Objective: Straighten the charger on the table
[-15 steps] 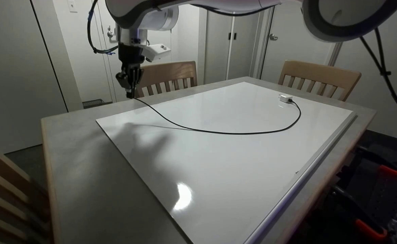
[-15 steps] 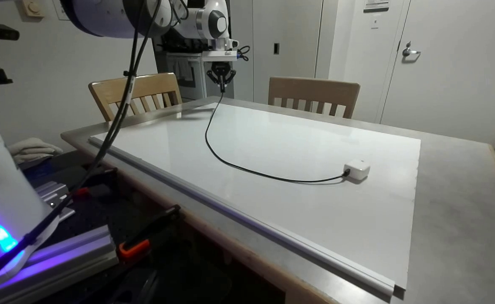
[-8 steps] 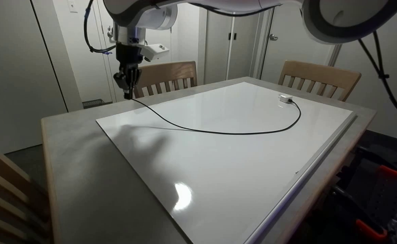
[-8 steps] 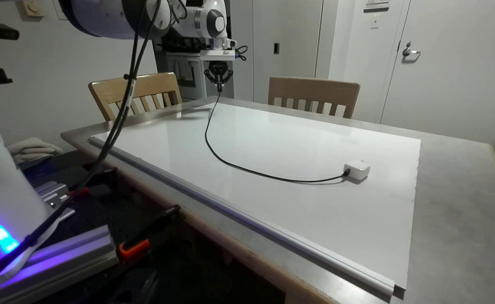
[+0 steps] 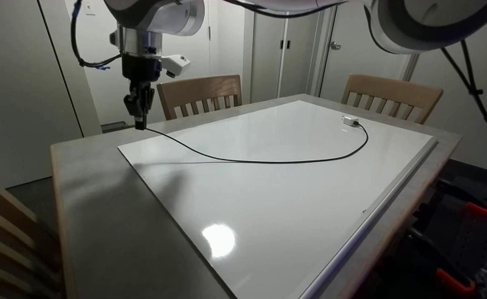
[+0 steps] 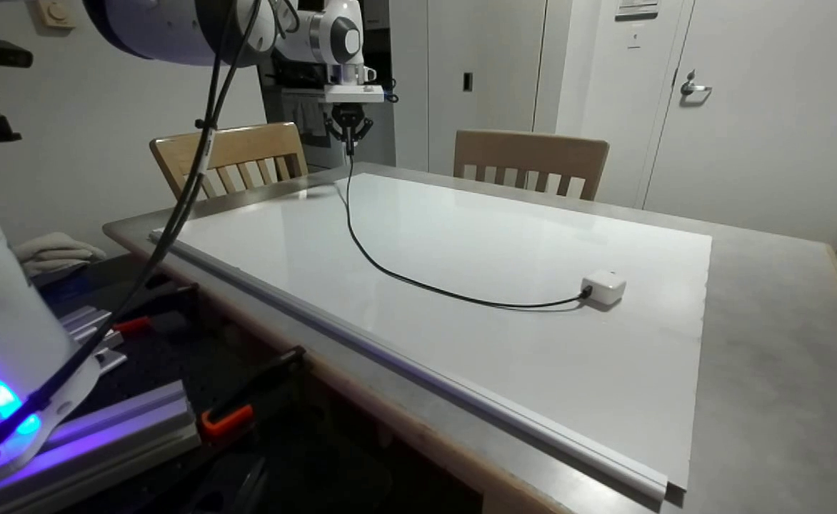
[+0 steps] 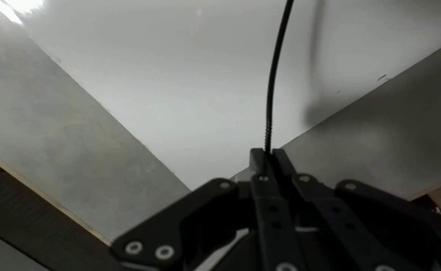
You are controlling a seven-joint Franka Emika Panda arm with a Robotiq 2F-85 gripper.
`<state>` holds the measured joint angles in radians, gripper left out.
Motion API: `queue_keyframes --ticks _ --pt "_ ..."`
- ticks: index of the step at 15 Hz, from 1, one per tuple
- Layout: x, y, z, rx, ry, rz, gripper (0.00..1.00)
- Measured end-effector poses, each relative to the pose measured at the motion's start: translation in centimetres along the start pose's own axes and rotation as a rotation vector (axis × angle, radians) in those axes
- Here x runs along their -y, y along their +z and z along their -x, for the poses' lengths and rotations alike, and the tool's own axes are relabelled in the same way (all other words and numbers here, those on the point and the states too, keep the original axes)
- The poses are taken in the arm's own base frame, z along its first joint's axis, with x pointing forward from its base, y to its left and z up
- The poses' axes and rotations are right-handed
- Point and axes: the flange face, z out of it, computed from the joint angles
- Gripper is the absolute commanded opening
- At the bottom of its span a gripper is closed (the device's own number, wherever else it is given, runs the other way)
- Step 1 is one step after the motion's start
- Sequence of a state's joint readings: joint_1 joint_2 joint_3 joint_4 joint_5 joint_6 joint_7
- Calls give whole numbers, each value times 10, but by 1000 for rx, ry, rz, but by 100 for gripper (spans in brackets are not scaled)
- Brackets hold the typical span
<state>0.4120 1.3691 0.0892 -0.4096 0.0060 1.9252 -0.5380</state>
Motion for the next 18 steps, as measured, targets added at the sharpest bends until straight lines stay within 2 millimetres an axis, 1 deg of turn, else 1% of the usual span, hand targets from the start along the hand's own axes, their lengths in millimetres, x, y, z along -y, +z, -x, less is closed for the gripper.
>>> queue_keyframes --ticks 4,8,16,17,18 --pt "5 13 2 -20 -146 -61 2" --pt "17 24 -1 -46 -292 -116 2" --pt "44 23 -14 -90 -537 -170 2" --pt "47 23 -15 -95 -561 -172 7" --pt "48 23 -16 -93 -564 -173 7"
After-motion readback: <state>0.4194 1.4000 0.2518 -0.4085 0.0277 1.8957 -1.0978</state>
